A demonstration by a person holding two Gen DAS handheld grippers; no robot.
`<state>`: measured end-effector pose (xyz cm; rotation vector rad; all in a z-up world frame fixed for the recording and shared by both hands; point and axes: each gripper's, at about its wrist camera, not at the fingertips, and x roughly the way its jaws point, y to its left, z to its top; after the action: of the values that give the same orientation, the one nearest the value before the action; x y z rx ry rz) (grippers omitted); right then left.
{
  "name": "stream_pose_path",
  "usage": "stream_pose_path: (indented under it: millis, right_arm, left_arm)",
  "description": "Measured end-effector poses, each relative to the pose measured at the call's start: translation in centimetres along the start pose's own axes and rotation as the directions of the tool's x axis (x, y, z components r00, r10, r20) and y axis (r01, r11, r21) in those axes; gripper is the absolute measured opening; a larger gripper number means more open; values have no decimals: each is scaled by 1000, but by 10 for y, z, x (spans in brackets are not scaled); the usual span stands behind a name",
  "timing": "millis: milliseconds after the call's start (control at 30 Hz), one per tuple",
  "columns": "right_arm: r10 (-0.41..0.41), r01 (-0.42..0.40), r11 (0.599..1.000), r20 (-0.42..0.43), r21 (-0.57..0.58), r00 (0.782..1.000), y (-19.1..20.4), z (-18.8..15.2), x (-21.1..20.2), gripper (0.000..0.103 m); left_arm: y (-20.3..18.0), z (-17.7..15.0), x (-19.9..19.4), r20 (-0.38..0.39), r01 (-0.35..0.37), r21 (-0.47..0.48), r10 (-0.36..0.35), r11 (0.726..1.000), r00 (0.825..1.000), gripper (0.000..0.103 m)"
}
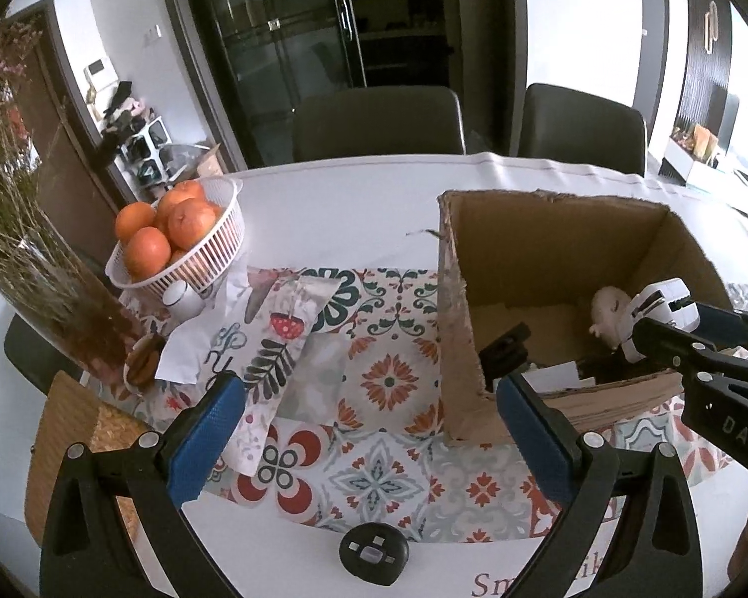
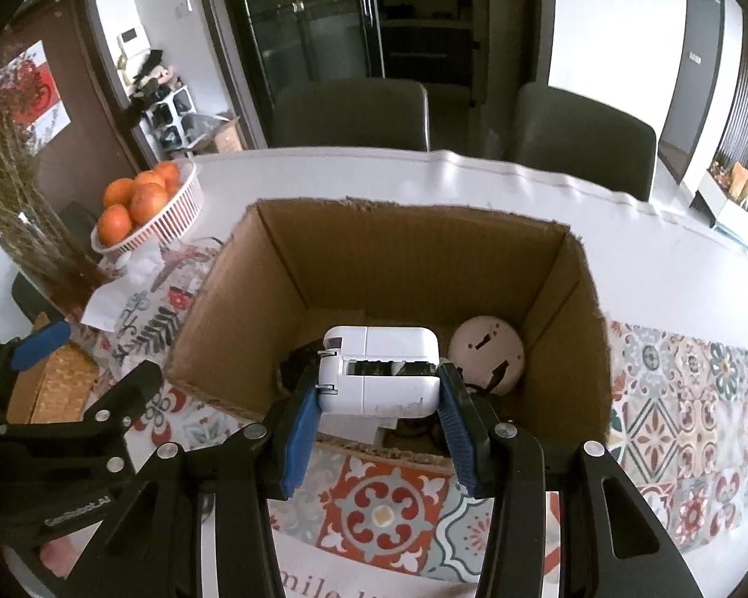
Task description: Organize rigid objects
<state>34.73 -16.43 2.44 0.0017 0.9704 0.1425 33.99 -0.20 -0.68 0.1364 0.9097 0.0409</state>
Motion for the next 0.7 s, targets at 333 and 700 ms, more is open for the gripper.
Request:
stream_pose_path:
  millis: [333,700]
  right_arm:
    - [9,-7,1000,-62,25,998,-6,-3,20,47]
    - [-32,33,999,-24,22,999,-5,-8,3,48]
  left_arm:
    - [0,-1,7,-9,0,-3,0,1000,1000,103]
    - [-1,-5,-5,17,1,2,-1,1000,1000,103]
